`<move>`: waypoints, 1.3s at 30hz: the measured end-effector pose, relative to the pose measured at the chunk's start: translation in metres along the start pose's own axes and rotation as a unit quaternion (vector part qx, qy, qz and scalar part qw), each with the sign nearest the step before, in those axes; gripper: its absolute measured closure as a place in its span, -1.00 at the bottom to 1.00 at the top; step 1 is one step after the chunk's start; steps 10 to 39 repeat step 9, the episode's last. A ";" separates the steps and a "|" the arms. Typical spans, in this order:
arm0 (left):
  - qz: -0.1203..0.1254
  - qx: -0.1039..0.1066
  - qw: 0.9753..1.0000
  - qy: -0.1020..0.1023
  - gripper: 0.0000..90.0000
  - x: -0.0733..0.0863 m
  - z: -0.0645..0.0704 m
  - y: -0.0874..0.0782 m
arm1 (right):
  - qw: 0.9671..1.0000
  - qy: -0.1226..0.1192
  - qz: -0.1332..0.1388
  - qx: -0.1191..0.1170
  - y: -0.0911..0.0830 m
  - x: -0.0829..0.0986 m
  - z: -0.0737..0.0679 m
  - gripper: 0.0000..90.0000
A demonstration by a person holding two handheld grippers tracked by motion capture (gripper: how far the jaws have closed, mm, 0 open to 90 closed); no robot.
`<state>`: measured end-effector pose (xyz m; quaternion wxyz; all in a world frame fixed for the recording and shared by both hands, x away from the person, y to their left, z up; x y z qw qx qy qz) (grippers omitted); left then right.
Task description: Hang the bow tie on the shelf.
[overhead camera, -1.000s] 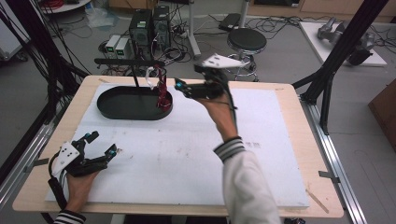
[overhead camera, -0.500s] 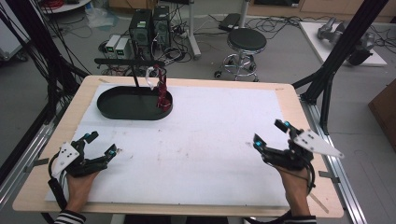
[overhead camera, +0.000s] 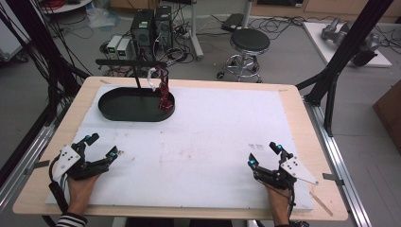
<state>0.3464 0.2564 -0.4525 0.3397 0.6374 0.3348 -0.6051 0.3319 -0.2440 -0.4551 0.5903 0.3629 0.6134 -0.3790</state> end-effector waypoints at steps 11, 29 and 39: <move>-0.001 0.002 1.000 0.000 -0.67 0.000 0.000 0.000 | 1.000 -0.002 0.006 0.003 0.001 0.001 -0.002 -0.74; -0.001 0.002 1.000 0.000 -0.67 0.000 0.000 0.000 | 1.000 -0.002 0.006 0.003 0.001 0.001 -0.002 -0.74; -0.001 0.002 1.000 0.000 -0.67 0.000 0.000 0.000 | 1.000 -0.002 0.006 0.003 0.001 0.001 -0.002 -0.74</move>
Point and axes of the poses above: each handheld gripper's, and its own axes: y roughly forward along the jaws, x roughly out of its underside, z roughly to its right, the point moved 9 cm from there along y, roughly forward along the jaws, and after that the axes turned 2 degrees about x, right-handed, at the moved point
